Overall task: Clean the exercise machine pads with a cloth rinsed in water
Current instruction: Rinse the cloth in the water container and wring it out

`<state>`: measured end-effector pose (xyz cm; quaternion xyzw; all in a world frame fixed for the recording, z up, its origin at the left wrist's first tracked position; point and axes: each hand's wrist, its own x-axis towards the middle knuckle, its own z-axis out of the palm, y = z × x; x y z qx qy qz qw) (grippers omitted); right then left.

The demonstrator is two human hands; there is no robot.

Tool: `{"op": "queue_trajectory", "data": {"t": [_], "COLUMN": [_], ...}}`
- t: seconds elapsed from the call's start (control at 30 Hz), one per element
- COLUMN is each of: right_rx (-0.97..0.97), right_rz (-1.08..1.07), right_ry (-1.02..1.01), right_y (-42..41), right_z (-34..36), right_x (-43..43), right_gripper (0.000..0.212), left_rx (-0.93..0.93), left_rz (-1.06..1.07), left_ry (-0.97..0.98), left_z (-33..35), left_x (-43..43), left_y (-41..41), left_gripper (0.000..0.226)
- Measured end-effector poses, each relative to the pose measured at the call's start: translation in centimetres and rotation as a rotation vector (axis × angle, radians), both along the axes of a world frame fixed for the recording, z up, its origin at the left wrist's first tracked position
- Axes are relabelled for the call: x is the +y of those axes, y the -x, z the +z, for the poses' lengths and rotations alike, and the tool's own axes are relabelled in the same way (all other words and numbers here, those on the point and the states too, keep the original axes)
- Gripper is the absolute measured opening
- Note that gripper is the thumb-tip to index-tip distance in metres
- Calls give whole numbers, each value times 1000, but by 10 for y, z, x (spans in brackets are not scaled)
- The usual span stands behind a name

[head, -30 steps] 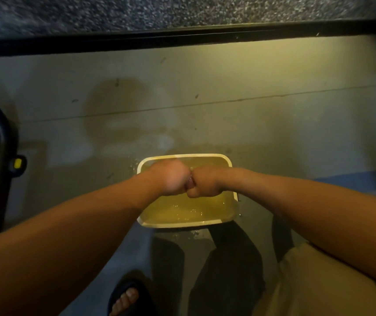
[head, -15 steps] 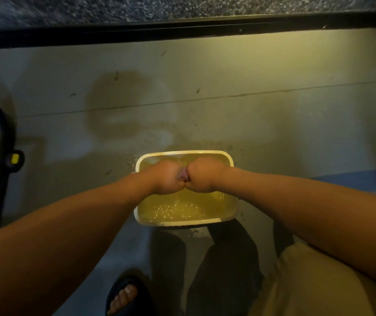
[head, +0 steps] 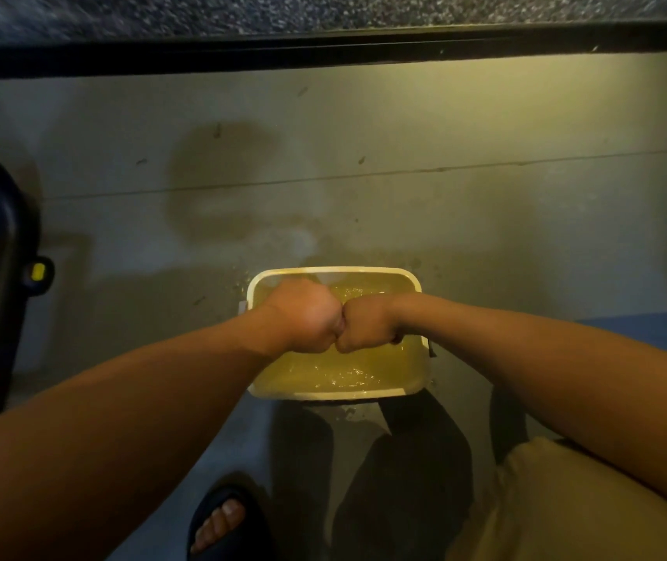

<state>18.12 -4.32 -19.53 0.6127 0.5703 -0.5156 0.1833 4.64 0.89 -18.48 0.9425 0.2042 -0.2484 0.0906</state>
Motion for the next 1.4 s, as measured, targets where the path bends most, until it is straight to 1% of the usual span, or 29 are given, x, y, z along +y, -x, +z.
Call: {"op": "queue_trajectory", "data": {"t": [0.03, 0.07, 0.17, 0.2, 0.27, 0.3, 0.37, 0.43, 0.47, 0.5, 0.53, 0.57, 0.6, 0.67, 0.7, 0.73, 0.8, 0.87, 0.9, 0.97, 1.0, 1.07, 1.1, 1.13, 1.17, 1.2, 1.27, 1.33, 1.4], "right_rx": [-71, -119, -232, -268, -342, -364, -351, -356, -344, -348, -339, -337, -329, -261, -199, -124, 87, 322, 398, 465, 468, 411, 350, 269, 178, 75, -127, -296, -396], "right_rz": [100, 144, 165, 201, 305, 358, 458, 539, 530, 532, 529, 491, 431, 229, 132, 47, -167, -440, -514, -536, -512, -461, -427, -376, -288, -155, 120, 249, 329], "right_ry": [-111, -190, -330, -398, -548, -604, -738, -875, -942, -982, -946, -887, -781, -607, -526, -442, -204, 94, 240, 448, 509, 548, 505, 397, 232, 40, -283, -484, -624], "right_y": [2, 3, 6, 5, 1, -1, -7, -11, -13, -15, -15, -13, -11, -8, -6, -6, -9, -12, -13, -14, -13, -11, -10, -9, -8, -7, -6, -7, -8], "right_z": [-2, -4, 1, 3, 7, 7, 8, 11, 11, 10, 11, 10, 9, 12, 12, 12, 10, 13, 13, 12, 12, 14, 15, 17, 19, 21, 24, 25, 23], "right_x": [0, 0, -1, -1, -1, -1, -3, -4, -4, -4, -3, -2, -1, -1, -2, -2, -4, -5, -4, -4, -4, -6, -7, -7, -6, -4, 1, 2, 3], "right_gripper": [20, 20, 24, 22, 19, 19, 16, 2, 7, 9, 4, 9, 17, 29, 32, 31, 28, 28, 34, 45, 48, 49, 47, 41, 33, 28, 26, 23, 15], "left_rx": [50, 93, 212, 215, 149, 125, 134, 184, 203, 197, 162, 104, 41, -87, -175, -278, -451, -541, -542, -505, -459, -274, -179, -115, -62, -29, -15, 6, 23], "left_rz": [76, 148, 318, 387, 576, 661, 805, 891, 913, 918, 887, 818, 713, 491, 423, 383, 303, 192, 140, 60, 25, -44, -54, -31, 4, 46, 173, 305, 438], "left_ry": [41, 94, 274, 345, 534, 633, 828, 1009, 1070, 1084, 1031, 910, 734, 389, 283, 236, 220, 238, 248, 241, 203, 21, -56, -84, -69, -18, 134, 266, 396], "left_z": [-1, -2, -5, -6, -6, -4, -1, 4, 5, 4, 3, 2, 0, -4, -5, -5, -5, -6, -5, -6, -4, 7, 11, 13, 14, 13, 7, 5, -1], "left_x": [-4, -6, -4, 0, 6, 7, 8, 7, 6, 5, 5, 4, 4, 5, 6, 8, 12, 15, 15, 13, 12, 8, 6, 3, 2, 0, 1, 2, 4], "left_y": [-4, -9, -18, -19, -18, -15, -11, -8, -7, -7, -7, -8, -7, -3, 1, 5, 14, 18, 18, 13, 11, 3, -1, -4, -6, -9, -14, -18, -20], "left_gripper": [24, 23, 29, 27, 13, 7, 14, 22, 25, 25, 21, 17, 18, 25, 28, 32, 38, 44, 47, 47, 43, 25, 22, 27, 30, 30, 21, 23, 25]}}
